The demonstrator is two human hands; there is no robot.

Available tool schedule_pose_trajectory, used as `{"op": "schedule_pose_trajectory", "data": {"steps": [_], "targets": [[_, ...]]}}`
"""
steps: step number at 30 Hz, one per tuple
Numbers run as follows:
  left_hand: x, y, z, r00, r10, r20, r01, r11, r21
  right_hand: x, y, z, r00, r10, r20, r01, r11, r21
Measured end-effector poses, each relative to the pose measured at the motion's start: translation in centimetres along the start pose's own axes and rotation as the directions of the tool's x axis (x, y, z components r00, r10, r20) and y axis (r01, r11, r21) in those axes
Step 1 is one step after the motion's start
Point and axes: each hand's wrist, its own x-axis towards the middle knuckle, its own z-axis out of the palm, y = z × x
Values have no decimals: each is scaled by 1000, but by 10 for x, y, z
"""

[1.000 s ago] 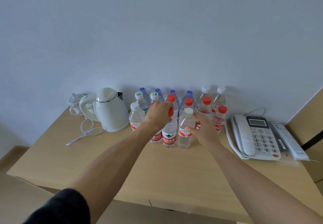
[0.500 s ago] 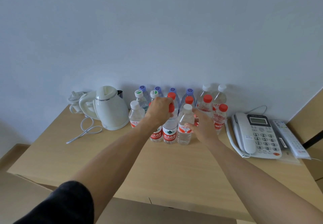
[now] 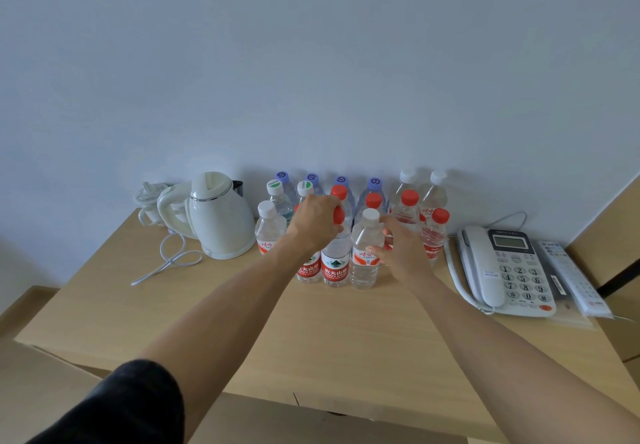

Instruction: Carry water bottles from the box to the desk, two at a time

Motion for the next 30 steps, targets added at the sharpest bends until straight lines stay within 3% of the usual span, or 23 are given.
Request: {"op": "schedule_pose_trajectory", "data": {"steps": [30], "targets": [[0, -1, -2, 998, 49, 44, -47, 999, -27, 2, -2, -6, 1000, -16, -3, 16, 998, -56]]}}
